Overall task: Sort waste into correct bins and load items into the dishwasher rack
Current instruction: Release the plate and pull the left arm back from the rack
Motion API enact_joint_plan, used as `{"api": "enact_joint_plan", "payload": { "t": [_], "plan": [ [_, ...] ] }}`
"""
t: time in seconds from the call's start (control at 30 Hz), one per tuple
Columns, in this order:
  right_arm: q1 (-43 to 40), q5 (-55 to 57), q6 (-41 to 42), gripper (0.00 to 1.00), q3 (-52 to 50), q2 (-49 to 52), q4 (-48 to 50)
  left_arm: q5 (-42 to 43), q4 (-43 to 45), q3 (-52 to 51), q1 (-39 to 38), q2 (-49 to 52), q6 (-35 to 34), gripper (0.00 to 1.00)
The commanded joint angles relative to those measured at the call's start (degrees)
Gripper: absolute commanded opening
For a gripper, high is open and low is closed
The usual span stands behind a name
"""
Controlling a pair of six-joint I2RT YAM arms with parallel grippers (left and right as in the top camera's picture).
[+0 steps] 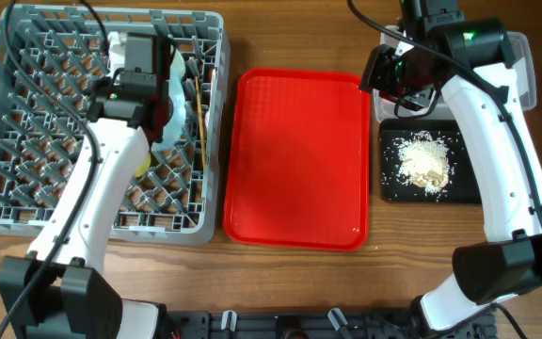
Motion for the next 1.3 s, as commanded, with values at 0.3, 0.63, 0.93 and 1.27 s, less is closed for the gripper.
{"api": "enact_joint_plan", "payload": {
  "t": [0.3, 0.63, 0.93, 1.27],
  "plan": [
    [-1.92, 4.13, -1.79, 0.65, 0.24, 0.44, 0.52, 21.97, -1.4, 0.83, -0.83, -7.76, -3.65, 0.77],
    [-10.03, -3.78, -20.57, 0.88, 0.24, 0.44, 4.02, 54.77, -3.72, 0.81, -0.85, -8.98, -5.14, 0.8],
    [-10.47, 0.35, -16.41, 1.0, -0.44, -0.96, -0.48, 54.34, -18.4, 0.79, -1.97, -8.31, -7.52, 1.0],
    [-10.43, 0.94, -16.46, 1.0, -30.73, -27.45, 18.47, 43.95, -10.43, -16.41, -8.72, -32.96, -8.41, 1.0]
  ]
}}
